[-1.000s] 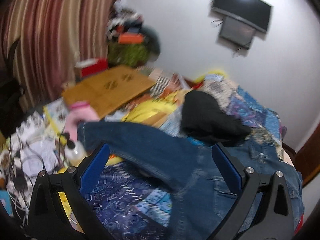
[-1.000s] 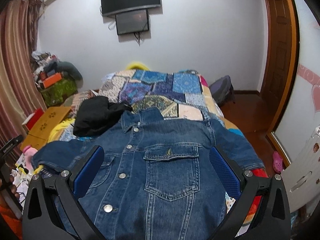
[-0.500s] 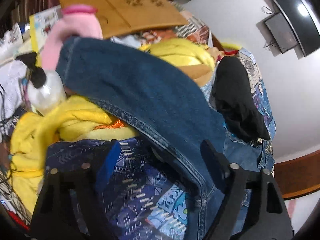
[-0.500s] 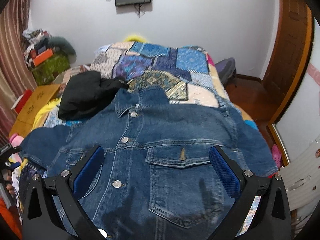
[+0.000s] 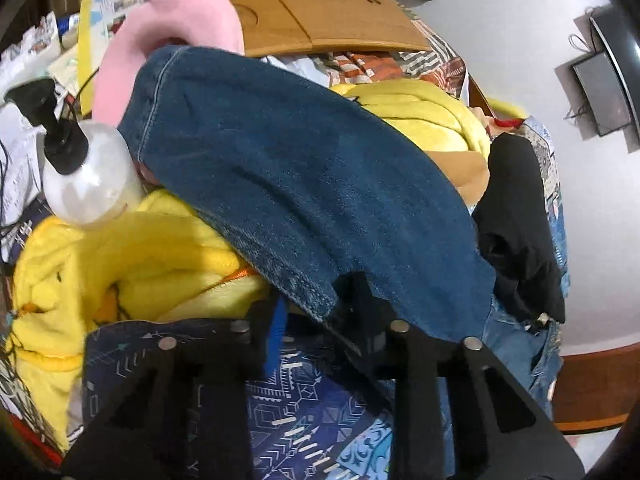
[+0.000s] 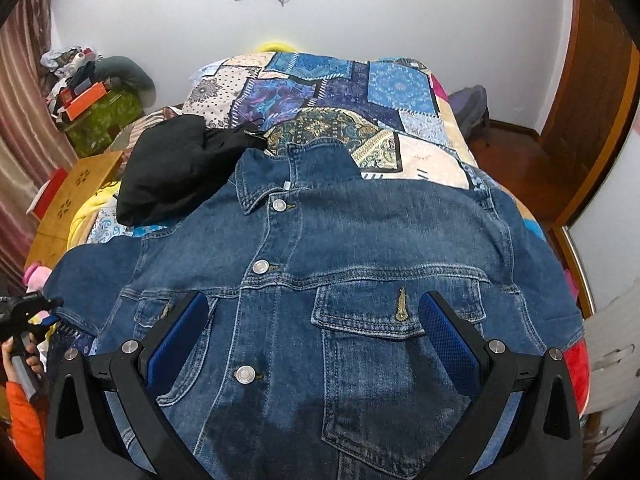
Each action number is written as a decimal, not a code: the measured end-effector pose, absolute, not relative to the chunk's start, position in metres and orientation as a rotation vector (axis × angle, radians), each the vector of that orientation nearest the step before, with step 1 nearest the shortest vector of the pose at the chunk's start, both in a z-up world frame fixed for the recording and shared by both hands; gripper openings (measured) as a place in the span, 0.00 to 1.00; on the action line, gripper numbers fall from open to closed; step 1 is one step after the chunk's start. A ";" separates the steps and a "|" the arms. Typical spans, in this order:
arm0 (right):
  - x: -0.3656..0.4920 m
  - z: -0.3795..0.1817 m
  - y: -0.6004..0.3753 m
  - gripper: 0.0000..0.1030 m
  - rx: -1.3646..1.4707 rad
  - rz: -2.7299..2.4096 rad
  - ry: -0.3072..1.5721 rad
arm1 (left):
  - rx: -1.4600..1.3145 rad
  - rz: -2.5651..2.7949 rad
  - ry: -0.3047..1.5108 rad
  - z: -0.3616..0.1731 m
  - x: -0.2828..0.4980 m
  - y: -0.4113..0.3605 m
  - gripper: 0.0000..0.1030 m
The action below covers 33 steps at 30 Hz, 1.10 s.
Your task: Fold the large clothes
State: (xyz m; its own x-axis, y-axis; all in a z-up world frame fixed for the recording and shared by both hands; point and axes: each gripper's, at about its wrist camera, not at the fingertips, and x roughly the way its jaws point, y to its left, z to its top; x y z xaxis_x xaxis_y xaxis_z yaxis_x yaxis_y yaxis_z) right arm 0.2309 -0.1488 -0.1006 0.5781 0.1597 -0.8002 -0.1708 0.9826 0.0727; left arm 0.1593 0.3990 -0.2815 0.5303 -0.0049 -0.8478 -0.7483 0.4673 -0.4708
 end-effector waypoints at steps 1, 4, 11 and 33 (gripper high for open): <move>0.231 -0.101 -0.150 1.00 -0.009 0.193 0.938 | -0.952 0.555 0.916 -0.278 0.160 0.395 0.23; 0.231 -0.101 -0.154 1.00 0.002 0.188 0.940 | -0.800 0.596 0.931 -0.263 0.169 0.379 0.09; 0.227 -0.094 -0.168 1.00 0.005 0.162 0.903 | -0.492 0.568 0.827 -0.187 0.192 0.331 0.06; 0.208 -0.086 -0.221 1.00 0.007 0.066 0.833 | -0.256 -0.094 0.987 -0.185 0.273 0.096 0.04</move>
